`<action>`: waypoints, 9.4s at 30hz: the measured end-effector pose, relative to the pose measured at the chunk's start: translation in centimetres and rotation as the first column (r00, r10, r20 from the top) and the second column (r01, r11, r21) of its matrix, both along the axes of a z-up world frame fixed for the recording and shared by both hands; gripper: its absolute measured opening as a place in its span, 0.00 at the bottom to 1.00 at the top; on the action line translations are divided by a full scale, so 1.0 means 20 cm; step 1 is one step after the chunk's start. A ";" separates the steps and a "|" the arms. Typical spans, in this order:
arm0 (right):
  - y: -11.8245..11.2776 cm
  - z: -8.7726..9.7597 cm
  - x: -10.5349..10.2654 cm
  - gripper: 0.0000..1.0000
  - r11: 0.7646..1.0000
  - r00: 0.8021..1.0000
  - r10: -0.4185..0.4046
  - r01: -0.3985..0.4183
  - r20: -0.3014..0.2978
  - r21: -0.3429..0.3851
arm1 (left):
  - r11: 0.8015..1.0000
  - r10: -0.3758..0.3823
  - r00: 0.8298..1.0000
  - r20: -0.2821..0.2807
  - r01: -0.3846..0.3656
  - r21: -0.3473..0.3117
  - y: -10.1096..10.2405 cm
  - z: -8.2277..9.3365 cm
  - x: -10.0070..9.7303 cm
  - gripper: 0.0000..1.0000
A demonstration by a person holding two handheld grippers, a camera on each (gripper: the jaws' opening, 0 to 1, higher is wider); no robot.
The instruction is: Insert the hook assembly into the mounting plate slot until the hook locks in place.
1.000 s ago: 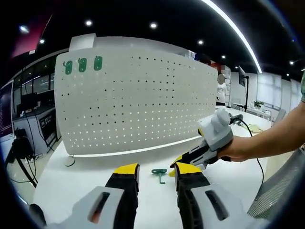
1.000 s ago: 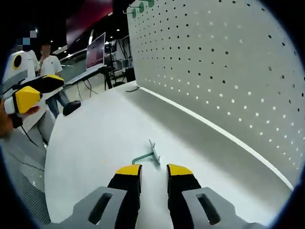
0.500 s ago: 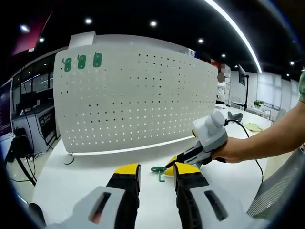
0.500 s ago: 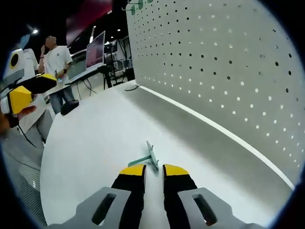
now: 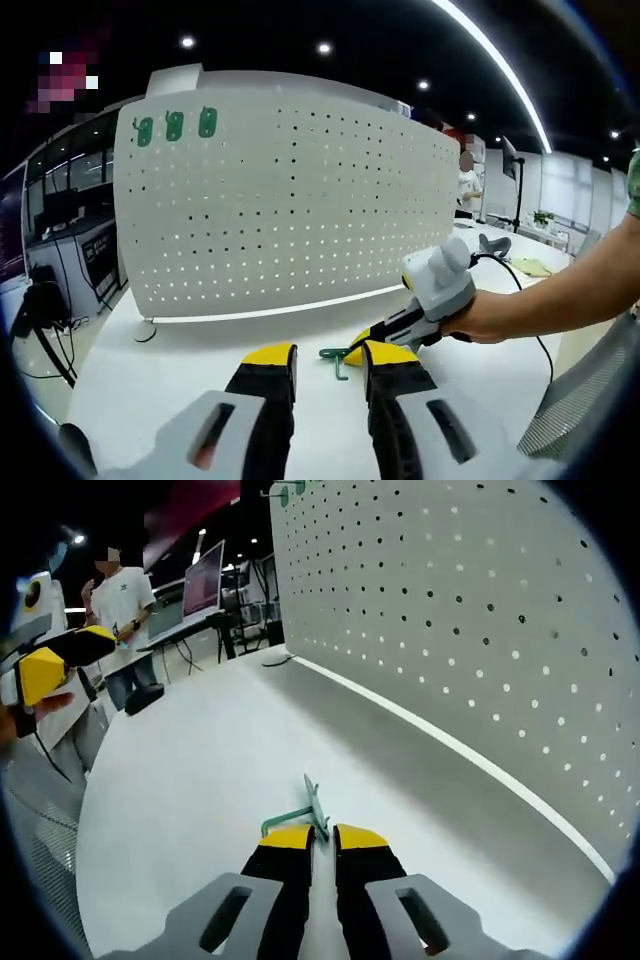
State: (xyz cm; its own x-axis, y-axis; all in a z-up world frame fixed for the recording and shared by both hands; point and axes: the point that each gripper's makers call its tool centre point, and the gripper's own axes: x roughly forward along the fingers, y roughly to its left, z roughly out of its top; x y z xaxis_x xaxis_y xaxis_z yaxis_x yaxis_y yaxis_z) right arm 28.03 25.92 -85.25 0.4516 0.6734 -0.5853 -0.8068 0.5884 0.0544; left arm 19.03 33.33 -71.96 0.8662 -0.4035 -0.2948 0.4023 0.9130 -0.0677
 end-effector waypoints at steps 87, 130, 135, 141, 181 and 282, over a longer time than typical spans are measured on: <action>-0.05 0.74 -0.14 0.01 1.000 0.997 -0.010 0.008 0.082 0.019 | 0.986 -0.133 0.983 0.127 0.119 0.114 -0.16 0.17 -0.04 0.25; 0.01 0.85 -0.35 0.00 0.999 0.999 0.047 -0.047 0.014 0.007 | 0.903 -0.292 0.928 0.230 0.188 0.387 -0.31 0.20 -0.06 0.04; 0.01 0.85 -0.35 0.00 0.999 0.999 0.048 -0.049 0.011 0.011 | 0.912 -0.278 0.934 0.226 0.182 0.368 -0.29 0.20 -0.06 0.04; 0.02 0.87 -0.36 0.00 0.999 0.999 0.048 -0.048 0.019 0.018 | 0.945 -0.234 0.948 0.216 0.170 0.278 -0.26 0.21 -0.05 0.04; 0.03 0.91 -0.33 0.01 0.997 0.997 0.042 -0.046 0.060 0.062 | 0.984 -0.101 0.988 0.114 0.116 -0.137 -0.23 0.25 -0.02 0.02; 0.14 1.13 -0.42 0.00 0.986 0.985 0.071 -0.094 0.158 0.140 | 0.992 -0.072 0.970 0.231 0.093 -0.082 -0.21 0.41 0.02 0.03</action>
